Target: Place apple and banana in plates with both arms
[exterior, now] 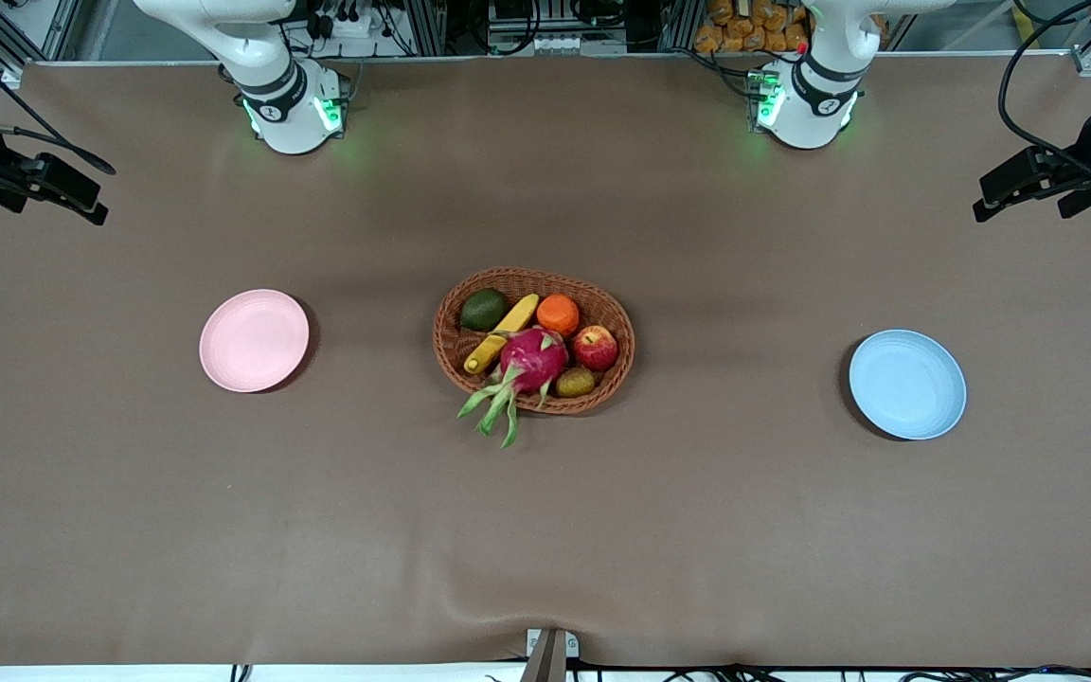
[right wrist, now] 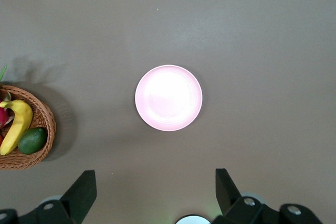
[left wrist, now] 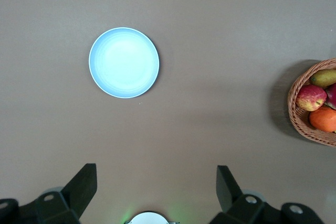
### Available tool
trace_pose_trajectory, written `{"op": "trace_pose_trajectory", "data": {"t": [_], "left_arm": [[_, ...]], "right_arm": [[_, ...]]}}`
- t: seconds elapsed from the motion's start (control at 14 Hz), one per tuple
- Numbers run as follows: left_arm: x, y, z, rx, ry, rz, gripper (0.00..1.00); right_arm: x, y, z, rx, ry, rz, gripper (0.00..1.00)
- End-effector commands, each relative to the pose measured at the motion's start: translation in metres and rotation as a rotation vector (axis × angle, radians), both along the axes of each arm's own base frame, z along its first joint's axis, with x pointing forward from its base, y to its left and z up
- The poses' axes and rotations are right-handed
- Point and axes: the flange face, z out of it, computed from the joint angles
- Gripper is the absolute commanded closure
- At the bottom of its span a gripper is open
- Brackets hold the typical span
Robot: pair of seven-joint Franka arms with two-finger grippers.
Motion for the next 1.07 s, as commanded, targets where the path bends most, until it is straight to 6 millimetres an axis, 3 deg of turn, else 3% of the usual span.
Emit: {"op": "trace_pose_trajectory", "data": {"t": [0.0,0.29,0.57,0.86,1.0], "left_arm": [[0.002,-0.003,0.005,0.020,-0.012,-0.023,0.00],[0.005,-0.003,0.002,0.014,-0.003,-0.020,0.00],[0.013,-0.007,-0.024,0.011,0.068,-0.028,0.00],[0.032,-0.051,-0.068,0.016,0.143,-0.088,0.00],[0.045,-0.075,-0.100,-0.014,0.181,-0.098,0.00]], "right_arm": [[-0.007,-0.003,0.002,0.001,-0.008,0.012,0.00],[-0.008,-0.002,0.003,0.001,-0.006,0.014,0.00],[-0.005,-0.001,0.006,-0.002,-0.015,0.018,0.00],[-0.005,0.004,0.003,0.000,-0.004,0.061,0.00],[-0.004,0.003,0.004,0.002,-0.005,0.108,0.00]]}}
